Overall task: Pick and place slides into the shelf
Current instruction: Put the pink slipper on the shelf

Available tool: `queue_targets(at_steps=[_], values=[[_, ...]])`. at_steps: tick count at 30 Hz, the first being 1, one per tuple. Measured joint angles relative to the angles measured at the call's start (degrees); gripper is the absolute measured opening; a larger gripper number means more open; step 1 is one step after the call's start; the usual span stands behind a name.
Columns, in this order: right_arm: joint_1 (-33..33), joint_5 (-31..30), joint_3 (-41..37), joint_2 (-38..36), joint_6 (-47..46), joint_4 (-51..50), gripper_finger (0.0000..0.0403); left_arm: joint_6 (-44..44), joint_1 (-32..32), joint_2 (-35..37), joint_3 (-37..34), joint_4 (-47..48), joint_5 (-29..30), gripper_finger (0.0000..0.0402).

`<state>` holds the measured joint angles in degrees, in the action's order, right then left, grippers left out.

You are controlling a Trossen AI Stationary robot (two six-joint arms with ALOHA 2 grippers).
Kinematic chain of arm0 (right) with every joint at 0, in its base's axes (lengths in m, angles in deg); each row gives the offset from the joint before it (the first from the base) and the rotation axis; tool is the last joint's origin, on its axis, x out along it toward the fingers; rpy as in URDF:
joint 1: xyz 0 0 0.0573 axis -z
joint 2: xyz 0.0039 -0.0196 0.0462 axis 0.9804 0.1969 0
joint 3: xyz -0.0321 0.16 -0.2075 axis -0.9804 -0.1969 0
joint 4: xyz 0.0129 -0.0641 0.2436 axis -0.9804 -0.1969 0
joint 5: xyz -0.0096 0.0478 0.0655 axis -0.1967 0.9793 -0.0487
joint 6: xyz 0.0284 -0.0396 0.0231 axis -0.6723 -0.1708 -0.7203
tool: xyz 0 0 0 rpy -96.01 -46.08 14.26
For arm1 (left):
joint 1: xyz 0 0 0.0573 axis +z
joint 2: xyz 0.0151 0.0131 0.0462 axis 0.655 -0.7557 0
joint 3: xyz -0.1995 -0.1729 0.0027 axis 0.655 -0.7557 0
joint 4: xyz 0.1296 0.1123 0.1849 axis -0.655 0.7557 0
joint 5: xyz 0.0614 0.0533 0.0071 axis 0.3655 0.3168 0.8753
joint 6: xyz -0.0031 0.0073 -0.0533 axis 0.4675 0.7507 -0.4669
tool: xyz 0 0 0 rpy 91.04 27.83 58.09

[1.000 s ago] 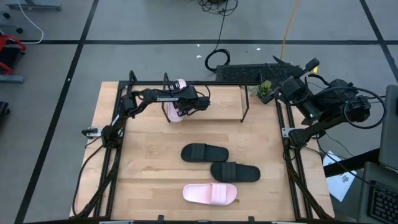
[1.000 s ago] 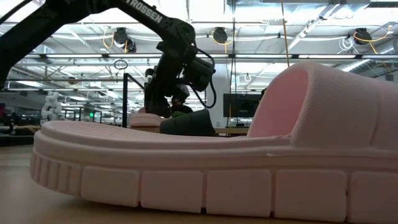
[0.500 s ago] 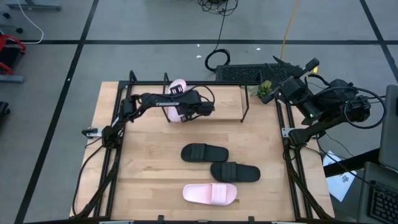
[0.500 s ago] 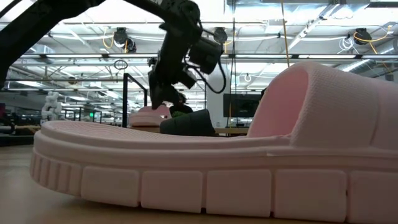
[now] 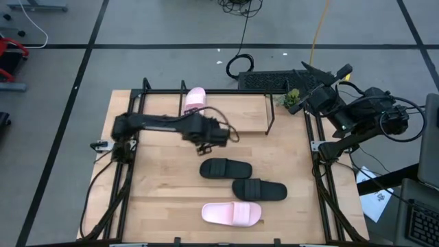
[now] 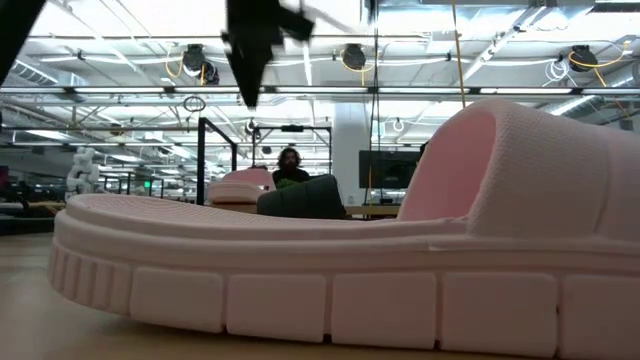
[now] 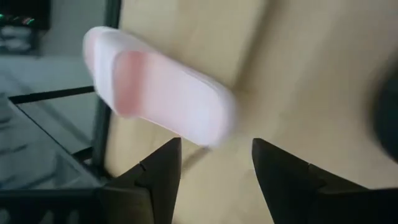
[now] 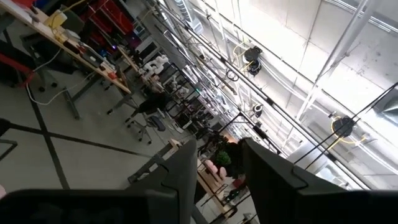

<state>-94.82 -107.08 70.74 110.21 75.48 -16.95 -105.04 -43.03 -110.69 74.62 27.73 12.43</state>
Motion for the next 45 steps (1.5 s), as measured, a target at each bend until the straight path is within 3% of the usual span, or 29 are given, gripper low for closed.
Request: queue_targets(at_steps=[4,9,13,18,21,31,34,39,42,45], values=[[0.00,-0.01,0.00,0.00,-0.42,0.06,0.0118,-3.76,-5.66,5.31,0.04,-0.35,-3.24,0.0200],[-0.05,0.17,0.04,0.00,-6.18,-4.95,0.0118,-16.62,-13.01,10.83,0.00,-2.11,-7.94,0.0200],[-0.05,0.20,0.02,0.12,-8.16,-10.94,0.0118,-23.88,-19.20,12.22,0.00,-11.88,-9.42,0.0200],[-0.05,0.51,0.02,0.38,-9.28,-11.04,0.0118,-23.39,-24.05,9.88,-0.02,-31.99,-9.83,0.0200],[-0.04,2.09,0.02,0.38,-9.30,-10.72,0.0118,-25.48,-24.59,7.50,-0.17,-38.62,-11.58,0.0200],[-0.05,4.52,0.02,0.32,-8.85,-8.87,0.0118,-43.61,-24.98,-0.34,-1.31,-40.92,-31.12,0.0200],[-0.05,4.09,0.02,0.03,-8.24,-8.84,0.0118,-47.02,-24.91,-2.38,-2.31,-47.47,-34.03,0.0200],[-0.05,-2.76,0.02,-0.77,-4.00,-8.89,0.0118,-52.70,-24.87,-6.24,-4.82,-66.45,-30.93,0.0200],[-0.05,-7.46,0.02,-2.06,-1.35,-8.89,0.0118,-59.63,-25.25,-9.09,-4.85,-67.27,-27.98,0.0200],[-0.05,-7.65,0.02,-4.37,-0.14,-8.99,0.0118,-66.36,-26.32,-12.65,-5.05,-67.63,-24.16,0.0200]])
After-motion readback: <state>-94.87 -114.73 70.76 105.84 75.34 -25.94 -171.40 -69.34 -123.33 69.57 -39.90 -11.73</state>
